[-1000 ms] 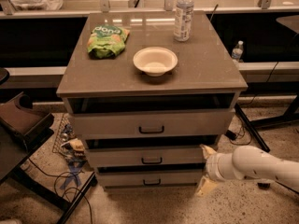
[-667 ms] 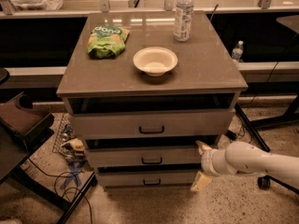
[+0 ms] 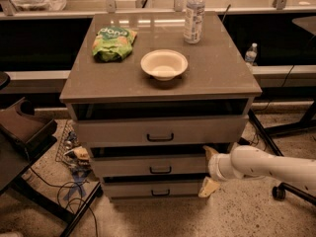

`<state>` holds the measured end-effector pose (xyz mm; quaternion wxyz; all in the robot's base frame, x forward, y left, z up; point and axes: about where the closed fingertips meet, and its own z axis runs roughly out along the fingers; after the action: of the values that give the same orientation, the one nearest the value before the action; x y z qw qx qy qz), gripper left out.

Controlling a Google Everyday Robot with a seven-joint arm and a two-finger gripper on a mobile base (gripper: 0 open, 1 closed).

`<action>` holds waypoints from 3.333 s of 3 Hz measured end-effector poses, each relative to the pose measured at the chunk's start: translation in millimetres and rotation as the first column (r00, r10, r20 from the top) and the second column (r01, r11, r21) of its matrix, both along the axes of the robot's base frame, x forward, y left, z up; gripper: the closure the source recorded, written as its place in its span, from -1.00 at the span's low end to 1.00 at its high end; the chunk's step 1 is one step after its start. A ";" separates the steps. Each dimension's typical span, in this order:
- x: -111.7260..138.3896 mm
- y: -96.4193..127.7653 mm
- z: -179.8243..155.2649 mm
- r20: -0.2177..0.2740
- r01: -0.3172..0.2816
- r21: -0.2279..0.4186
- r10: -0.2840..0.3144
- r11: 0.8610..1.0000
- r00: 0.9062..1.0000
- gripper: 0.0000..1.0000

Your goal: Open middle drawer

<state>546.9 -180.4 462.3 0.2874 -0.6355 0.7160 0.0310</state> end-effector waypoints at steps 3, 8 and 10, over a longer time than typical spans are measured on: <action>27.6 3.3 -33.9 -0.053 -0.015 -0.013 0.014 1.000 0.998 -1.00; 26.0 4.3 -39.7 -0.083 -0.008 -0.010 0.007 1.000 0.997 1.00; 25.9 4.2 -35.4 -0.083 -0.007 -0.010 0.006 1.000 0.997 1.00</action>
Offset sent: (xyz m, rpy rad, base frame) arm 0.0351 0.0015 -0.0338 -0.0125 0.0441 0.0144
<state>572.8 -176.3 426.9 0.2540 -0.6375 0.7253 0.0548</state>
